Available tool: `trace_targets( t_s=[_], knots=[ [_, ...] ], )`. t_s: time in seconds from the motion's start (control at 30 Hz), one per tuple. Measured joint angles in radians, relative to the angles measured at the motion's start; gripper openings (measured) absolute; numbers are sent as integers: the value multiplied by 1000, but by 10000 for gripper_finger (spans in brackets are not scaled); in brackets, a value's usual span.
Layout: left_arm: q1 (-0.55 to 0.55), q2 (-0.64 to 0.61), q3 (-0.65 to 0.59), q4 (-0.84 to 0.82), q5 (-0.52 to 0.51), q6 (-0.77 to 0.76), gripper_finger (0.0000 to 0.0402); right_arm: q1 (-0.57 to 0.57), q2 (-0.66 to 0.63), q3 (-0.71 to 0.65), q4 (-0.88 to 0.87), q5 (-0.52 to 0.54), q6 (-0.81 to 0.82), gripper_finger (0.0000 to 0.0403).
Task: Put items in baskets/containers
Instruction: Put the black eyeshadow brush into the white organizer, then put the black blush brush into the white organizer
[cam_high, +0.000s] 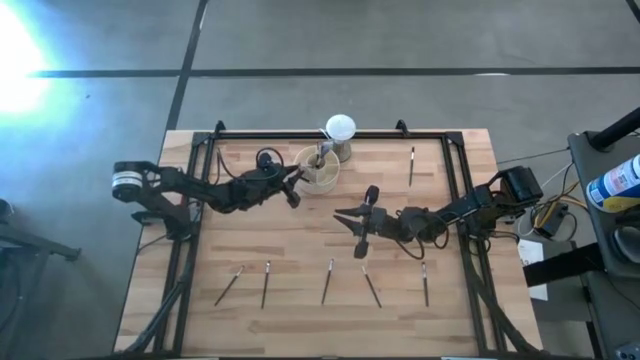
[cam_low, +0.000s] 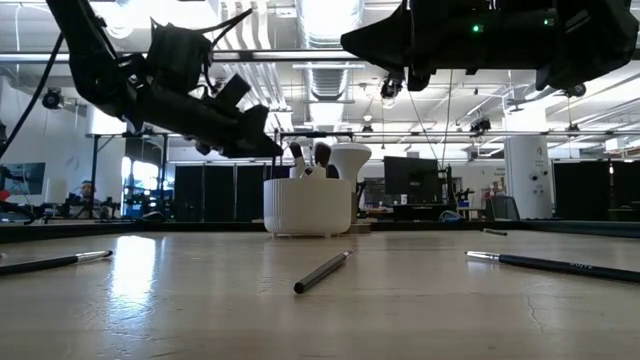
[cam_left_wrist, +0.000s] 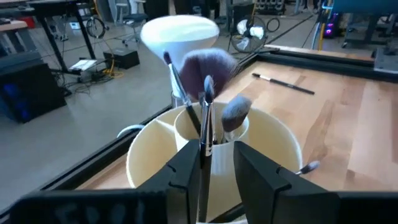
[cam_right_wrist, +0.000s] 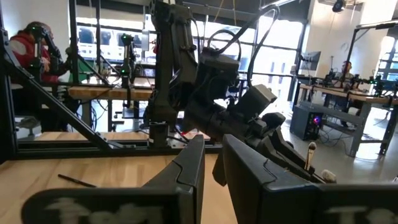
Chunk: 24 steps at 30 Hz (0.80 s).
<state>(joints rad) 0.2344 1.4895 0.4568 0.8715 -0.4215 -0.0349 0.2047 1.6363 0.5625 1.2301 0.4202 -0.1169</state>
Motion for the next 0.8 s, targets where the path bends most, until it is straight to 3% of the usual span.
trace_targets(
  t_s=[0.23, 0.7, 0.8],
  knots=[
    [-1, -25, 0, -67, 197, 50, 92, 0, 0, 0, -4, 0, 0, 52],
    [-1, -31, 0, -87, 194, 98, 92, 0, 0, 0, -19, 0, -11, 52],
    [-8, -32, -2, -87, 257, 152, 92, 0, 0, 0, -22, 1, -14, 52]
  ],
)
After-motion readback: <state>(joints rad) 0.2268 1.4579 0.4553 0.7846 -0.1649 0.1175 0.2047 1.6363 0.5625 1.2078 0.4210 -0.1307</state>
